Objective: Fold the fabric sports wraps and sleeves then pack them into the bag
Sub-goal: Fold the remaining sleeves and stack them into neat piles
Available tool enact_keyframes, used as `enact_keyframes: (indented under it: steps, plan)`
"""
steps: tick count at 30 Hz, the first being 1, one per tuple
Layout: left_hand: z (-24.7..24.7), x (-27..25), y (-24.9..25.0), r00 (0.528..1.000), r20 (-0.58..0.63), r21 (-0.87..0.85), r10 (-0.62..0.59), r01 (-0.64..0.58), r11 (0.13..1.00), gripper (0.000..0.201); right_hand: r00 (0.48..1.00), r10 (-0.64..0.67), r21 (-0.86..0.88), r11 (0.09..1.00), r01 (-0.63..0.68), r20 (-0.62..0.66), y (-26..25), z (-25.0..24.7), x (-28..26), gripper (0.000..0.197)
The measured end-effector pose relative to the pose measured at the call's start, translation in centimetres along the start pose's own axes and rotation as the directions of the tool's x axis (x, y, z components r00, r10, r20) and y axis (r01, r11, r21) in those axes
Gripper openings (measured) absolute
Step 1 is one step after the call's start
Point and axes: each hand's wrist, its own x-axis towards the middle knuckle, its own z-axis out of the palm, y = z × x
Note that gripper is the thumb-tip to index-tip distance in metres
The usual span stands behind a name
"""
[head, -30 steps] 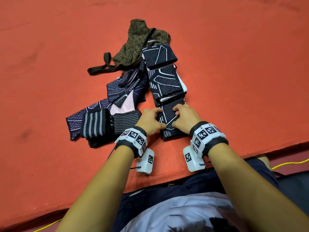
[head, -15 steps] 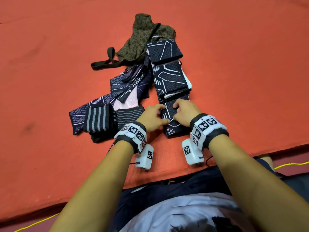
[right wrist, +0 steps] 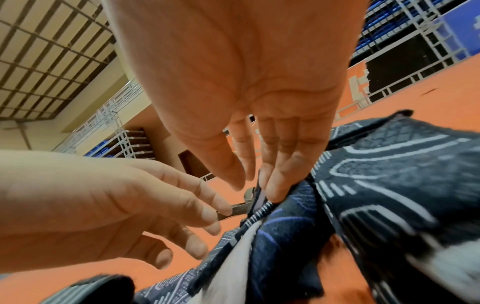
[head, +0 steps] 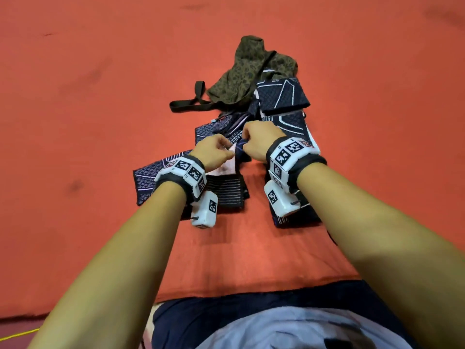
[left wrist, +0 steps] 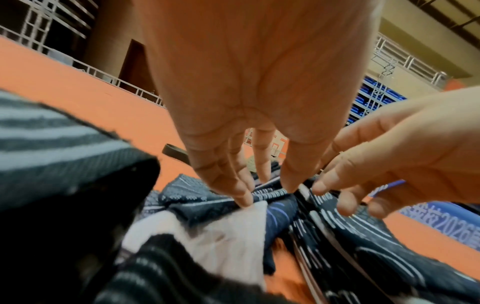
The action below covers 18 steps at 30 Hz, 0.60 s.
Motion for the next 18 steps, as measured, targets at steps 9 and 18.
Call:
enact_keyframes:
  steps: [9,18]
  plan:
    - [-2.8,5.0,0.9,0.999,-0.042,0.194,-0.02,0.027,0.981,0.032,0.994,-0.008,-0.062,0.998,0.001,-0.106,-1.2,-1.6,6.0,0.033]
    - [-3.2,9.5,0.5,0.991,-0.01,0.215,-0.136,0.135,0.967,0.045,1.0,0.019,-0.216,0.976,-0.018,0.004,-1.0,0.3,10.2,0.04]
